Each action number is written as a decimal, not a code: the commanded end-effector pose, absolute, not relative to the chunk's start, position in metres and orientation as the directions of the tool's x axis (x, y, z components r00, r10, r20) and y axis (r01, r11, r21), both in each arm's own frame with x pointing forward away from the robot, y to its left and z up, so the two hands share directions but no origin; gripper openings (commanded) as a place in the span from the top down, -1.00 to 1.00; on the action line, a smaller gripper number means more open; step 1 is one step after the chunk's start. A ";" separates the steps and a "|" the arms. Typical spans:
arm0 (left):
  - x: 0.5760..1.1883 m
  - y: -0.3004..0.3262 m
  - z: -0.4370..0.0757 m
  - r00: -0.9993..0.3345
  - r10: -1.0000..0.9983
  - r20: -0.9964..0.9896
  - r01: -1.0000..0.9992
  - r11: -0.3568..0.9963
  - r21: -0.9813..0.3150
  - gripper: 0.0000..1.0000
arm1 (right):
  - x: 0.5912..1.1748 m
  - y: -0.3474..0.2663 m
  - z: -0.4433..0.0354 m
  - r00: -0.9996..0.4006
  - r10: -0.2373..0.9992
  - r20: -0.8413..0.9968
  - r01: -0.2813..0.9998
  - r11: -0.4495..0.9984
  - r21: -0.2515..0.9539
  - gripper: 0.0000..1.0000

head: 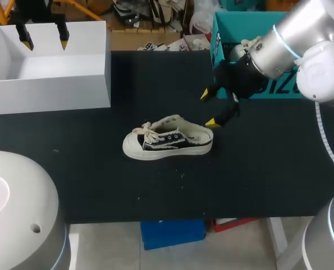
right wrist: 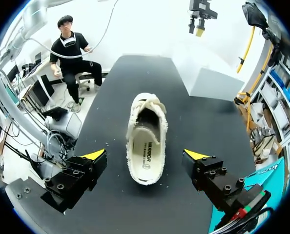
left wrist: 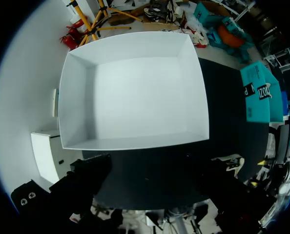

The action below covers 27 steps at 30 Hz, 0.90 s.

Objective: Take the shoe out of the shoebox, open the shoe tongue, remove and reinsert the insole, then place the shoe into the shoebox

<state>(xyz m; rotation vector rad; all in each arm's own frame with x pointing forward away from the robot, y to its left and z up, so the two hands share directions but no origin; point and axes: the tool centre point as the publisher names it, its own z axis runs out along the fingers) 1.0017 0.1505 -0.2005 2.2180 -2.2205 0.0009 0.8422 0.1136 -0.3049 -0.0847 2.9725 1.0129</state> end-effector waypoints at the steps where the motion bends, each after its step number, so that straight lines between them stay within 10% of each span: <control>1: 1.001 0.150 -0.200 0.000 -1.000 0.001 -1.000 0.000 0.003 -1.00 | 0.841 0.114 -0.329 -0.999 -0.031 -0.042 -0.052 0.754 0.655 -1.00; 27: 1.001 0.150 -0.200 0.000 -1.000 0.001 -1.000 0.000 0.003 -1.00 | 0.852 0.114 -0.406 -0.998 -0.023 0.052 0.025 0.652 0.758 -1.00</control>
